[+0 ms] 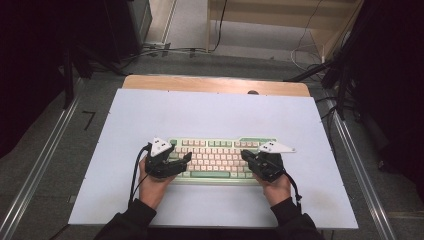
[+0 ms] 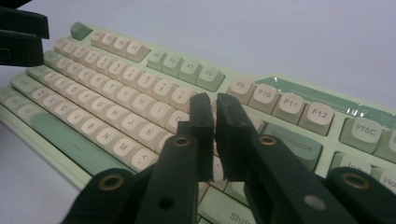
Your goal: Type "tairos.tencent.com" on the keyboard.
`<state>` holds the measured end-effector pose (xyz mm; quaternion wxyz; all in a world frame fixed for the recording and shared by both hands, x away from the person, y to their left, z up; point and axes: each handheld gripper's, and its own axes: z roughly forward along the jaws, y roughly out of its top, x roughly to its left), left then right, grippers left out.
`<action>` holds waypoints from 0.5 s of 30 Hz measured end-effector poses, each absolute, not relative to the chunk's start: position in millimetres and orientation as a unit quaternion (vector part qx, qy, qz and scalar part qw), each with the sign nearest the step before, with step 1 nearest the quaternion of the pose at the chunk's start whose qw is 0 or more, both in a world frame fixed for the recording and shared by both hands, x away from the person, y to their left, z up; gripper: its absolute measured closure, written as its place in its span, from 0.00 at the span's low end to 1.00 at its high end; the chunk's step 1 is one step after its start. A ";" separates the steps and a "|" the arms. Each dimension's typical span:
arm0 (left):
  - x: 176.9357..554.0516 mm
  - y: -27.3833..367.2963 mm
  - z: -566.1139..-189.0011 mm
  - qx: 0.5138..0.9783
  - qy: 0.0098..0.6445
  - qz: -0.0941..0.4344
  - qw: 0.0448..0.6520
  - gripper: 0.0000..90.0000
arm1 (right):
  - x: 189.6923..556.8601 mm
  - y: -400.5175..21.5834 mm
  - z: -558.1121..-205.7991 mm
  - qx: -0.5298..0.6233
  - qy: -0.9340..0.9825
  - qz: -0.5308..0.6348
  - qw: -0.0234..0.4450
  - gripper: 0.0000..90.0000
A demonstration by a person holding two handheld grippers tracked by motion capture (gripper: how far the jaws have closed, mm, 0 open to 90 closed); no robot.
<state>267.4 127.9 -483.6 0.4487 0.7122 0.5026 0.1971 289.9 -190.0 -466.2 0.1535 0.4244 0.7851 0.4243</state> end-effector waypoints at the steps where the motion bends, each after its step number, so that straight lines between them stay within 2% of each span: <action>1: 267.5 127.6 -483.6 0.712 0.502 0.197 0.448 0.33 | 289.6 -190.3 -466.1 0.424 0.785 0.425 0.153 0.97; 15: 269.1 124.8 -483.5 0.716 0.500 0.195 0.447 0.34 | 285.4 -190.6 -465.6 0.421 0.786 0.429 0.146 0.97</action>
